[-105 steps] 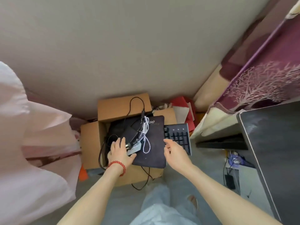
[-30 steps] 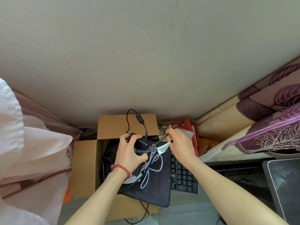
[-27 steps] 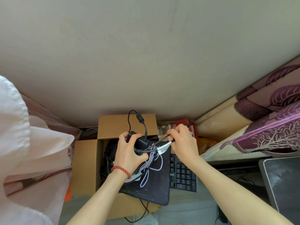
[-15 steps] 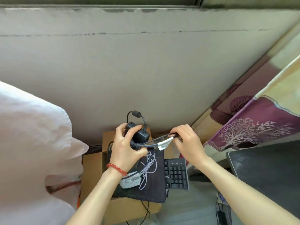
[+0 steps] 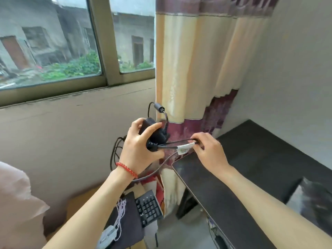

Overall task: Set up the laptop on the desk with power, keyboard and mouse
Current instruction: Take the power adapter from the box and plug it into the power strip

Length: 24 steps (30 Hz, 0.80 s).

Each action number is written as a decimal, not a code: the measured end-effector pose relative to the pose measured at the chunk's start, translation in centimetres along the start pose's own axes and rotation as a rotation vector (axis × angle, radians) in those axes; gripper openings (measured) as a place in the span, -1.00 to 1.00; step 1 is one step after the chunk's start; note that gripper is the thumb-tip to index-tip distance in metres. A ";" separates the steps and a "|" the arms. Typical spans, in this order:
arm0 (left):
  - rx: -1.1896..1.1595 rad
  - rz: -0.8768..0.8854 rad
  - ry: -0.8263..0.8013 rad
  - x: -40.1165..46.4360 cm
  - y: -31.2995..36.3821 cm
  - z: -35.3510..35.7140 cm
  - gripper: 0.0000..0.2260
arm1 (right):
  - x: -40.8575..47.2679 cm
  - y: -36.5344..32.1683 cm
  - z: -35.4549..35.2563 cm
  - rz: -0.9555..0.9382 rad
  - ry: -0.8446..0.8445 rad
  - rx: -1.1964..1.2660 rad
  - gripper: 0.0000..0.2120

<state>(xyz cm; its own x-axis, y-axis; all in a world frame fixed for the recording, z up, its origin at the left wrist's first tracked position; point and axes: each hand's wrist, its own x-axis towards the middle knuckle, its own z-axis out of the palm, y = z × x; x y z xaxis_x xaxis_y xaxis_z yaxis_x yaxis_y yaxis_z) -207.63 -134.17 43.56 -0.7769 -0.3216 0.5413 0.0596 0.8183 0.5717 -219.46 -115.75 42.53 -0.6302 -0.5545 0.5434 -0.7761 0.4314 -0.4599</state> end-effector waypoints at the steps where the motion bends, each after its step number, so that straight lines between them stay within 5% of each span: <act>1: 0.001 0.043 -0.021 0.1 2.0 0.7 -0.39 | -1.1 0.6 -2.2 -0.001 0.026 -0.027 -0.87; 12: -0.076 0.457 -0.384 -7.1 23.0 15.3 -0.40 | -23.9 8.0 -23.5 0.204 0.115 -0.584 -0.79; 24: -0.041 0.817 -1.069 -17.7 31.1 31.6 -0.46 | -45.7 11.5 -27.1 0.842 -0.196 -0.665 -0.63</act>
<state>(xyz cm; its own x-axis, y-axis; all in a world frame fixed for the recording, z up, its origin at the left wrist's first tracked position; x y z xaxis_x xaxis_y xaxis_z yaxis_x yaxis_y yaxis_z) -211.79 -87.93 32.29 -0.6134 0.7898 0.0012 0.7410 0.5749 0.3469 -200.09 -66.14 31.47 -0.9963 0.0200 0.0835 0.0091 0.9917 -0.1285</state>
